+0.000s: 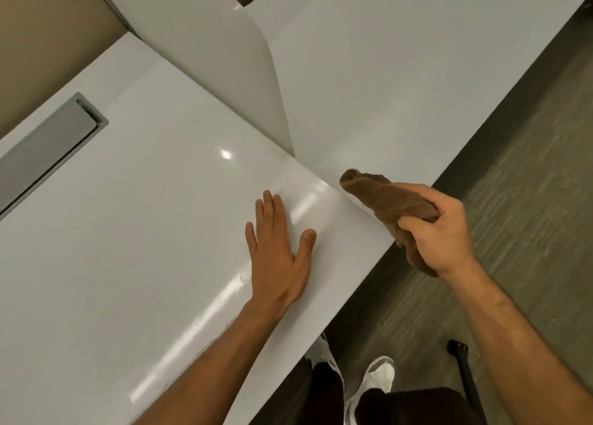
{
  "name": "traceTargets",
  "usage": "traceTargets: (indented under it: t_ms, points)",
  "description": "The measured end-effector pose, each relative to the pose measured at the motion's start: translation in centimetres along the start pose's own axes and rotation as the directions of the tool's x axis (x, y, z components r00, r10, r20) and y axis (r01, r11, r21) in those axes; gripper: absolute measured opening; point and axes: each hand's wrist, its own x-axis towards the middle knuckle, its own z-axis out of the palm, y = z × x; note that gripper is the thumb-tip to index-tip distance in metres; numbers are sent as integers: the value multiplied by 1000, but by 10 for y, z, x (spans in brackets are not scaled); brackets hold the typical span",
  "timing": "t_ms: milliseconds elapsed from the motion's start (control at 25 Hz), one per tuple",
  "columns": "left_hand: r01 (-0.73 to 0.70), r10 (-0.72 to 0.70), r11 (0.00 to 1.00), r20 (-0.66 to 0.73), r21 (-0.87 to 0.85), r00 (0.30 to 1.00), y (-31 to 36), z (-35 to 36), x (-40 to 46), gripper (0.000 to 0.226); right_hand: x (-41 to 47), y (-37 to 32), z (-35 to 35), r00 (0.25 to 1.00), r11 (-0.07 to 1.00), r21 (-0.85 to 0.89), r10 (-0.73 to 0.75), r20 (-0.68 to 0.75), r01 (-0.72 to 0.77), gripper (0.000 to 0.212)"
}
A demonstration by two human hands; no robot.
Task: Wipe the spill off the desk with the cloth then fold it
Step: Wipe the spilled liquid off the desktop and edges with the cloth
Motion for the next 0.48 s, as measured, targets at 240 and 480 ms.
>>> traceTargets:
  t_ms: [240,480]
  points:
    - [118,-120,992,-64,-33,991,15,10,38,86,65,2,-4,979,996,8,82,186,-85,59]
    - [219,-196,961,-144,169,970,23,33,49,88,139,19,3,877,982,-21,176,446,-186,66]
